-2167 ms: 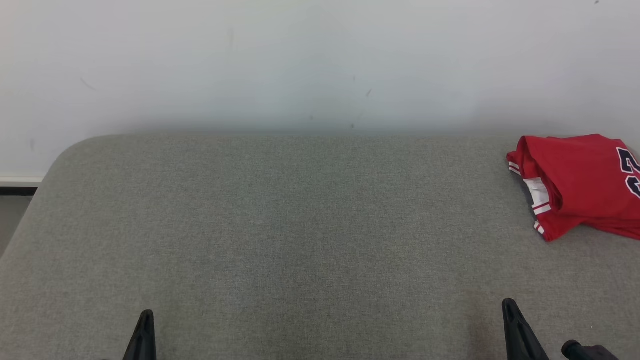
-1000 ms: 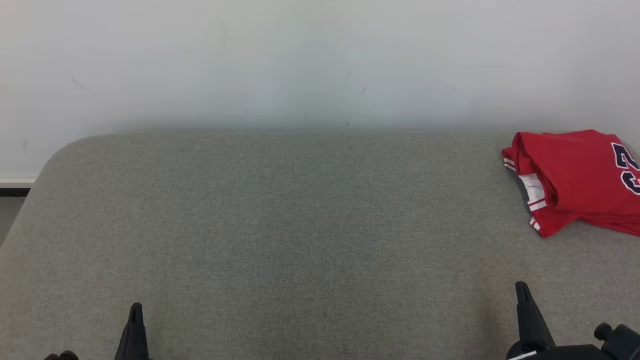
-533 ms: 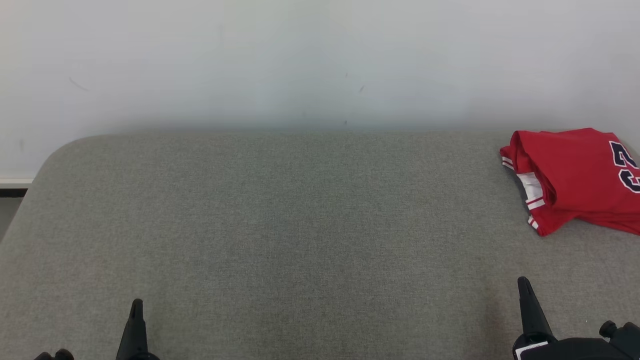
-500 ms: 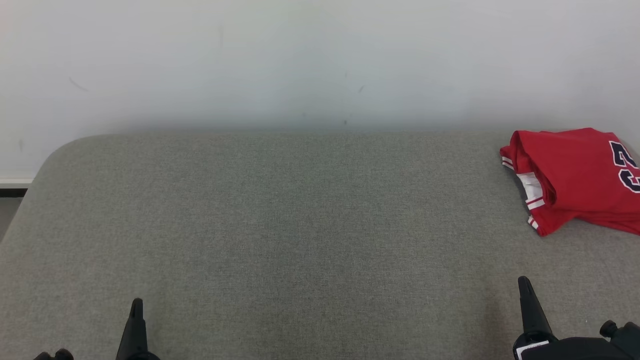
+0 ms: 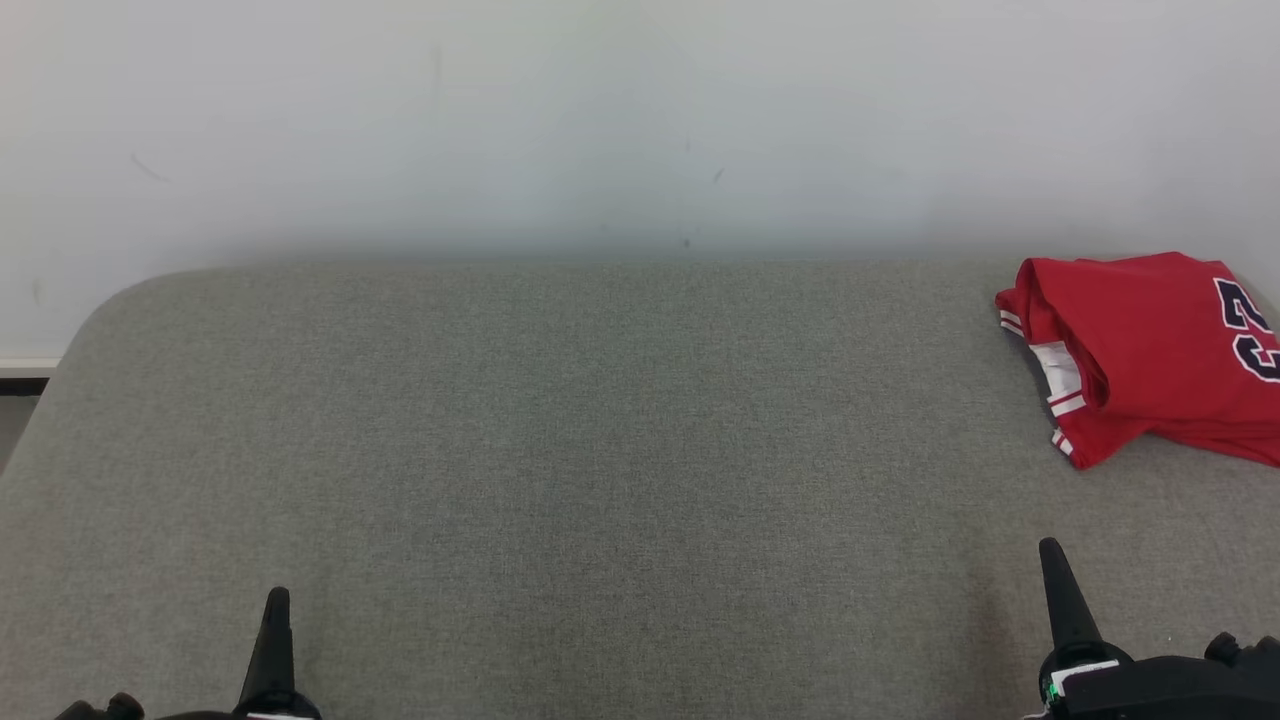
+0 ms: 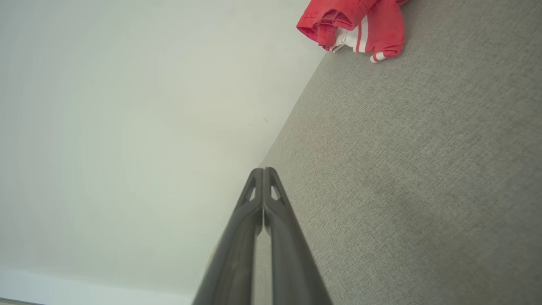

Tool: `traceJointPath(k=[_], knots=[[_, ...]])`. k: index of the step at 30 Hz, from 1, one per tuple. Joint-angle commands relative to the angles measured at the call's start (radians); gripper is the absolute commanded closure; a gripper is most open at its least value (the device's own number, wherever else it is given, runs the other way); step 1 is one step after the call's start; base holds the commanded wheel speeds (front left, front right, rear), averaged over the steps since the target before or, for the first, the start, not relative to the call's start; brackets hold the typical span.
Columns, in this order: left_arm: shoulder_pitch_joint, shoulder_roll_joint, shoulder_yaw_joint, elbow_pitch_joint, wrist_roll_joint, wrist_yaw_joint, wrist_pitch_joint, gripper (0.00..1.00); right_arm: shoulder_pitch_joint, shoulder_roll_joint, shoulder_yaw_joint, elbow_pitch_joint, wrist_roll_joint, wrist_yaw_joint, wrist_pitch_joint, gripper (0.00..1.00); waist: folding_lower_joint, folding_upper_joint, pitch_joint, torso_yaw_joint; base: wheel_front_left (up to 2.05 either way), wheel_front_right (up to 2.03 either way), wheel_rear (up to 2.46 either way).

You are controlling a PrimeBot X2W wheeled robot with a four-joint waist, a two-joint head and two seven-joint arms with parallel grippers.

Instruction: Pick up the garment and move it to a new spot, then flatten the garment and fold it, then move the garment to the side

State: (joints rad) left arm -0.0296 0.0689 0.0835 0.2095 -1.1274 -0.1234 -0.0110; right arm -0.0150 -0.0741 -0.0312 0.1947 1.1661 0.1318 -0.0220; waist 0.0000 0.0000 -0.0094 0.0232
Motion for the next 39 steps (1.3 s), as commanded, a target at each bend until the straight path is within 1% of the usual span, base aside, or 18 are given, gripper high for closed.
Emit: traceJointPath(k=[1, 14, 39], knots=[[-0.024, -0.001, 0.006, -0.004, -0.036, -0.003, 0.008, 1.00, -0.019, -0.008, -0.005, -0.004, 0.034, -0.001, 0.007, 1.00, 0.0000, 0.0000, 0.000, -0.001, 0.00, 0.00, 0.00], [-0.041, -0.006, 0.013, 0.007, -0.159, -0.005, 0.041, 1.00, -0.039, -0.007, -0.017, 0.010, 0.155, -0.001, 0.035, 1.00, 0.0000, 0.0000, 0.003, -0.006, 0.00, 0.00, 0.00], [-0.068, -0.015, 0.025, 0.026, -0.358, -0.009, 0.093, 1.00, -0.073, -0.003, -0.039, 0.034, 0.351, -0.002, 0.084, 1.00, 0.0000, 0.0000, 0.008, -0.016, 0.00, 0.00, 0.00]])
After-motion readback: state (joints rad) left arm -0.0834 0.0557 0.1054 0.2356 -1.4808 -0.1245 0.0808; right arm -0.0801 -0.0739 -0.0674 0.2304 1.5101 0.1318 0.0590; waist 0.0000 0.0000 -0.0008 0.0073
